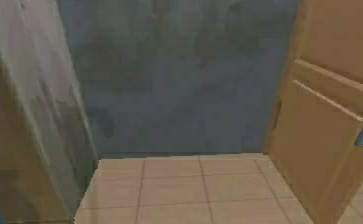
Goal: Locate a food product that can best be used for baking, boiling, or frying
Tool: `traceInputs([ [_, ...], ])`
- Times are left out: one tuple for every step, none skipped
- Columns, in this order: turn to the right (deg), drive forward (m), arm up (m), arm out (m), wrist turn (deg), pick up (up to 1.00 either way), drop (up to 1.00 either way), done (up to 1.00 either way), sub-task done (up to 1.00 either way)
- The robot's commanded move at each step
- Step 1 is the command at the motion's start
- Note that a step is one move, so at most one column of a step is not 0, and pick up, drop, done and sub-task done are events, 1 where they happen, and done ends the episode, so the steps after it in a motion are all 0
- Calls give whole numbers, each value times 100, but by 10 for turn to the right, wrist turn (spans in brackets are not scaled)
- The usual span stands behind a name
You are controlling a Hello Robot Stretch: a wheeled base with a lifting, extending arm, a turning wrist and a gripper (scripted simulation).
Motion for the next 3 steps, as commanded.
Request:
traceInputs([
  [450, 0, 0, 0, 0, 0, 0, 0, 0],
  [240, 0, 0, 0, 0, 0, 0, 0, 0],
  [0, 100, 0, 0, 0, 0, 0, 0, 0],
])
